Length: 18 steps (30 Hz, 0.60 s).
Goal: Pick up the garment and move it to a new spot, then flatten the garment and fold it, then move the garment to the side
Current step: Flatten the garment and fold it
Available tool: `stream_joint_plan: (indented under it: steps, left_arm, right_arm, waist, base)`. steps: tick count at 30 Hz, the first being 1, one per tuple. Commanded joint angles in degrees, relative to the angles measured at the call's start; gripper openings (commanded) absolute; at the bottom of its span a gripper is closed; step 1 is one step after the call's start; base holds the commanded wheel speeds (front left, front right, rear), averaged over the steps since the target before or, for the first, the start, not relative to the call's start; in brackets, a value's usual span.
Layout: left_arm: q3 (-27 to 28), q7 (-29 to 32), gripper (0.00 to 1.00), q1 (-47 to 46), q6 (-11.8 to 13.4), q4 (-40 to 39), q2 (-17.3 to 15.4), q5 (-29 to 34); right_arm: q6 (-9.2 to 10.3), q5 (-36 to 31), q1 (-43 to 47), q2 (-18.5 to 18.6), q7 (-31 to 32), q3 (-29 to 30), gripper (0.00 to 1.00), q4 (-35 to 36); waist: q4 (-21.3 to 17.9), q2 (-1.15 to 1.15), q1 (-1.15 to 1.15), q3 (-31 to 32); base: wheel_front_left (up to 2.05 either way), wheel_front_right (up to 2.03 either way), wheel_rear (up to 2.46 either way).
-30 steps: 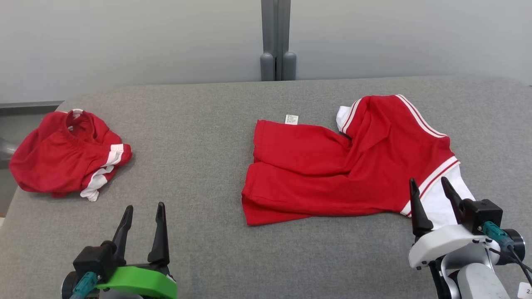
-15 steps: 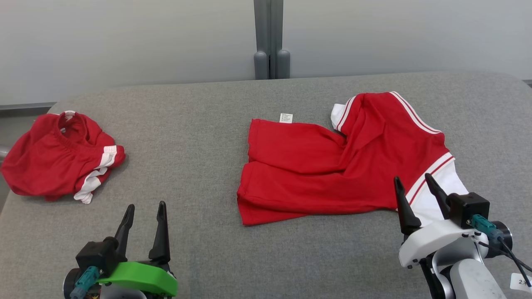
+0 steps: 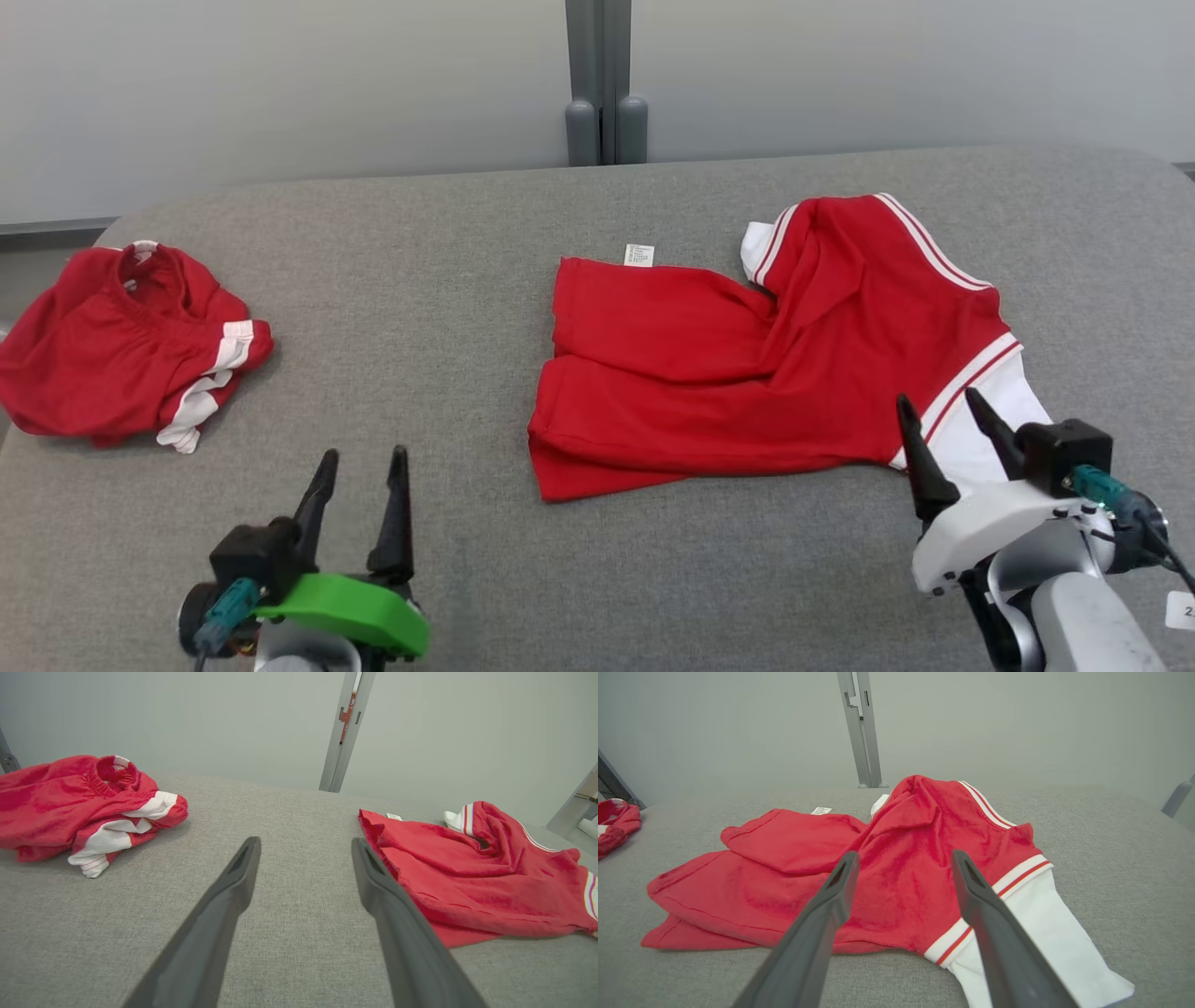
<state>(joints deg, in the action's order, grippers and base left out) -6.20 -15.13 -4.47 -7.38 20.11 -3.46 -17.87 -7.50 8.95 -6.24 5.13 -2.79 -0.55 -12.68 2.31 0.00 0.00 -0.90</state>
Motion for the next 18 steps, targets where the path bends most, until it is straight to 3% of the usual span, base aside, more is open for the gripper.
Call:
stream_joint_plan:
  steps: [1,10,18]
  left_arm:
    - [-1.41,-0.02,1.0,-2.26,-0.17,0.77,-0.18,-0.53]
    - [-11.01,7.89,1.0,-13.48,0.03,8.43,0.27,-3.78]
    - [-17.46,15.41,1.0,-17.94,2.34,10.16,0.48,-8.44]
  right_arm:
    - [0.01,0.73,-0.66,1.16,1.81,0.9,1.0,0.6]
    - [0.01,2.75,-2.32,7.59,20.42,7.9,1.0,1.69]
    - [0.0,3.81,-6.21,11.93,27.65,9.23,1.0,-2.19]
  waist:
    - [0.08,0.0,0.0,-0.83]
    - [-1.39,0.0,0.0,-5.48]
    - [-1.92,0.0,0.0,-9.99]
  base:
    - [0.0,0.0,0.0]
    - [0.0,0.0,0.0]
    - [0.0,0.0,0.0]
